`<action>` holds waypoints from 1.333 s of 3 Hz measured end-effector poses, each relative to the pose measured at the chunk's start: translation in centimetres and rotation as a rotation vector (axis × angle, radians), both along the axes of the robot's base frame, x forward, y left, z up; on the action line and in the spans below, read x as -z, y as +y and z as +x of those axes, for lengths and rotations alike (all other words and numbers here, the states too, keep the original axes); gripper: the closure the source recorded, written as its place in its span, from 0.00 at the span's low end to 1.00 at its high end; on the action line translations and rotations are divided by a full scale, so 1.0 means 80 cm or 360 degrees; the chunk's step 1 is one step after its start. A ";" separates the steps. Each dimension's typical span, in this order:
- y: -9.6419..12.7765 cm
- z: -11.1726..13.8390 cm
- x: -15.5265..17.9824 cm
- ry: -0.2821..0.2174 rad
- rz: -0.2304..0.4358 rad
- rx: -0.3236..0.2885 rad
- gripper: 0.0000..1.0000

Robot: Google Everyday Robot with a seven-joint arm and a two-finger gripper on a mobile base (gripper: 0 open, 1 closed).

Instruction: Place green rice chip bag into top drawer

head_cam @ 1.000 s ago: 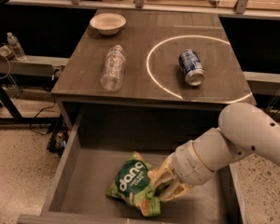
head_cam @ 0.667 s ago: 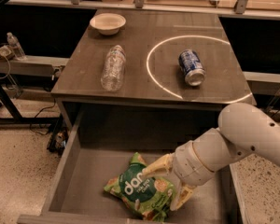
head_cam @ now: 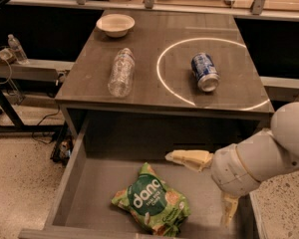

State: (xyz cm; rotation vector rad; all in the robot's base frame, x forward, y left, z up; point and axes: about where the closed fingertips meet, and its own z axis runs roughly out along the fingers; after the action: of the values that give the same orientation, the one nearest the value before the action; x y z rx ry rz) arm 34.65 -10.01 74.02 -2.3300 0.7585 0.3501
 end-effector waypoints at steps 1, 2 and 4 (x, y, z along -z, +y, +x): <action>-0.076 0.008 -0.065 -0.0144 -0.0119 0.0226 0.00; -0.086 0.015 -0.082 -0.0188 -0.0129 0.0262 0.00; -0.106 0.059 -0.111 -0.0388 -0.0125 0.0435 0.00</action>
Offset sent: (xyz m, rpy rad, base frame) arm 0.0061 -0.0581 0.0490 -0.0710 -0.0854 -0.1354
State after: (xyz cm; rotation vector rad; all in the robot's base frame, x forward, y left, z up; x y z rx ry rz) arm 39.40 -18.47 82.86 -2.2481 0.9654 -0.0841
